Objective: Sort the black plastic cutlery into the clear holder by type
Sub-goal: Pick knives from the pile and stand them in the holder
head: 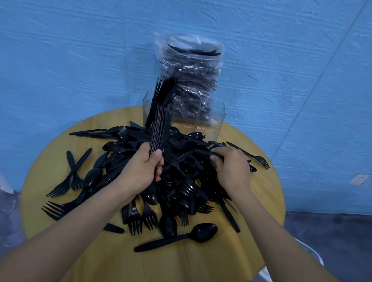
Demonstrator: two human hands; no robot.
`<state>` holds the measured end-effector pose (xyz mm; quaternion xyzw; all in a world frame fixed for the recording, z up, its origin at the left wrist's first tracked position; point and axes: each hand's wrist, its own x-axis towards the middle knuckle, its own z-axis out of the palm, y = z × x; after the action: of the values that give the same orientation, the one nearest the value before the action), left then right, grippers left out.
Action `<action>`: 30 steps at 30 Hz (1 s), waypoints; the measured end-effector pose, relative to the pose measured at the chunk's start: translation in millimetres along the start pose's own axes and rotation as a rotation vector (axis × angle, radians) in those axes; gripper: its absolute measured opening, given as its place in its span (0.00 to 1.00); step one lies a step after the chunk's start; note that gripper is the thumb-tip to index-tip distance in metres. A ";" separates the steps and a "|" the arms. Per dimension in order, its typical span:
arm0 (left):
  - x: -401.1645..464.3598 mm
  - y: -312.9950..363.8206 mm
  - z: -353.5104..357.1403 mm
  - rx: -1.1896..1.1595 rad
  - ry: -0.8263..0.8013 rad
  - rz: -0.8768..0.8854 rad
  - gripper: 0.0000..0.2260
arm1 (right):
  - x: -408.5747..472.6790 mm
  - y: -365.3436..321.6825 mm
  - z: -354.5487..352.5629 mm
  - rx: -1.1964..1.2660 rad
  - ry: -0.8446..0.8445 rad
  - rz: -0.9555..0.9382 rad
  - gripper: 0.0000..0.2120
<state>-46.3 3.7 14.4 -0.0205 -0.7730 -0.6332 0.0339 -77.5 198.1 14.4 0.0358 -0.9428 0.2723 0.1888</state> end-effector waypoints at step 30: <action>22.9 19.0 -3.4 -0.136 0.069 0.033 0.09 | 13.6 -95.9 -9.9 1.189 -0.100 0.630 0.08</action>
<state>-67.7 3.9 35.5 -0.0138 -0.7260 -0.6840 0.0695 -70.4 122.4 75.2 -0.1307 -0.6057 0.7849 0.0048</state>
